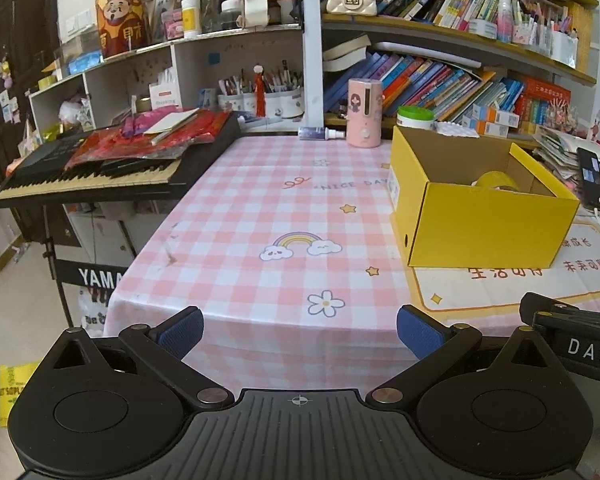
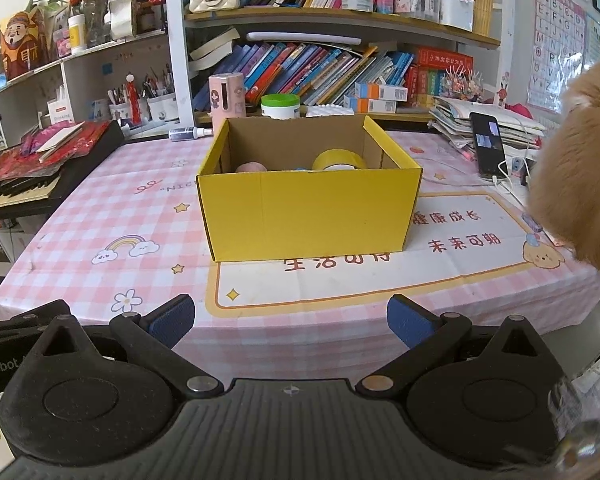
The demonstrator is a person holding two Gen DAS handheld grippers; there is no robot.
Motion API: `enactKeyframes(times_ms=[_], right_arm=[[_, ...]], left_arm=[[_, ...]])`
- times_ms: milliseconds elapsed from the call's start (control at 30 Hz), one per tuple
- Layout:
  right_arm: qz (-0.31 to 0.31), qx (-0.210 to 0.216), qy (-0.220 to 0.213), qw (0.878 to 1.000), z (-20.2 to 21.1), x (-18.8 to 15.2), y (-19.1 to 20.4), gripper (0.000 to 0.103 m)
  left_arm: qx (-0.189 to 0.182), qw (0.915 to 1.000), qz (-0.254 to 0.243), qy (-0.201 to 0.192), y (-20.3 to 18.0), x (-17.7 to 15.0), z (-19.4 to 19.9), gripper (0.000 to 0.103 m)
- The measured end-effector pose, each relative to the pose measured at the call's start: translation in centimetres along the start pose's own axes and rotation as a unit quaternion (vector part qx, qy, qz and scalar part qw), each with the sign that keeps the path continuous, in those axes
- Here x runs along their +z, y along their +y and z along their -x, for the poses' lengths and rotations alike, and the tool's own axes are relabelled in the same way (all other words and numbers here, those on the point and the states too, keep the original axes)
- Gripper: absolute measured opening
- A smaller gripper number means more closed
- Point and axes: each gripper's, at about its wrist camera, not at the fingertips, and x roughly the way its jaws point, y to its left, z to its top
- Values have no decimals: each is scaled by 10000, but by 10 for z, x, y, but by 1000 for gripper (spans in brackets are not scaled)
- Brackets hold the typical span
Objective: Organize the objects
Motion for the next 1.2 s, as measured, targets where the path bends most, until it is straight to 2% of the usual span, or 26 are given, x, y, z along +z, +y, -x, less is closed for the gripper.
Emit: enactKeyframes(times_ms=[200,1200], right_arm=[[24,6,34,10000,0,0,1,103],[48,14,83,10000,-2,-1,3,103]], left_arm=[[-35,10000,48,80,1,0,-1,103],[113,9999,-54,0,-1,1,2,103]])
